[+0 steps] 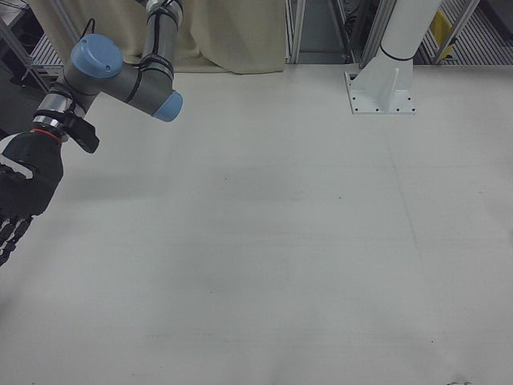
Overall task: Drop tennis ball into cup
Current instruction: 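Move the left hand holding the yellow tennis ball toward the white mug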
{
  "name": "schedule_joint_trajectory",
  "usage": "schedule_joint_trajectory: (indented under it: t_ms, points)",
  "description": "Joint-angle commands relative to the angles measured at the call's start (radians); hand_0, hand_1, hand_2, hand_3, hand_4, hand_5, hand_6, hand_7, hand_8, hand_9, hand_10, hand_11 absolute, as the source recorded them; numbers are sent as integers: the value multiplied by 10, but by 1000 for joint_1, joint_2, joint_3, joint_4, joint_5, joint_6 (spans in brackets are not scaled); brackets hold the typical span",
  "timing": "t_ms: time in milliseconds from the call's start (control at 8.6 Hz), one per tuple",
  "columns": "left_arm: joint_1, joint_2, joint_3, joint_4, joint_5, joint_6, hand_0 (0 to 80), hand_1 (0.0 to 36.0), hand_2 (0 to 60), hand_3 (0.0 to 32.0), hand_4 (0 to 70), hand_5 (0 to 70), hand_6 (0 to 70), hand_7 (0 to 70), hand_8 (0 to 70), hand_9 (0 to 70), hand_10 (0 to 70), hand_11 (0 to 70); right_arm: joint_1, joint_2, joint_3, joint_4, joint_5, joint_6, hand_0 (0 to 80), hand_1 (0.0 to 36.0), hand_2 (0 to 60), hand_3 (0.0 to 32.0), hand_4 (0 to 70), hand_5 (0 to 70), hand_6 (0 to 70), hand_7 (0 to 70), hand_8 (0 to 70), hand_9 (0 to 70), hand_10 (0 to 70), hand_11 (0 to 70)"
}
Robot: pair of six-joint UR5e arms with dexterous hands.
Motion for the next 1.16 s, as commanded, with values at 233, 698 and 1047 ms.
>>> schedule_joint_trajectory:
  t_ms: [233, 698, 1047]
  points:
    - [341, -10, 1, 4, -111, 14, 547, 360, 600, 0, 647, 268, 402, 700, 700, 700, 700, 700, 0, 0, 0, 0, 1, 2, 0, 0, 0, 0, 0, 0, 0, 0, 0, 0, 0, 0]
    - [563, -68, 65, 20, -245, 12, 559, 360, 600, 0, 611, 266, 393, 700, 700, 700, 700, 700, 0, 0, -2, 0, 1, 0, 0, 0, 0, 0, 0, 0, 0, 0, 0, 0, 0, 0]
    - [561, -116, 88, 37, -243, 10, 559, 360, 600, 0, 618, 265, 391, 700, 700, 700, 700, 700, 0, 0, 1, 0, -1, 0, 0, 0, 0, 0, 0, 0, 0, 0, 0, 0, 0, 0]
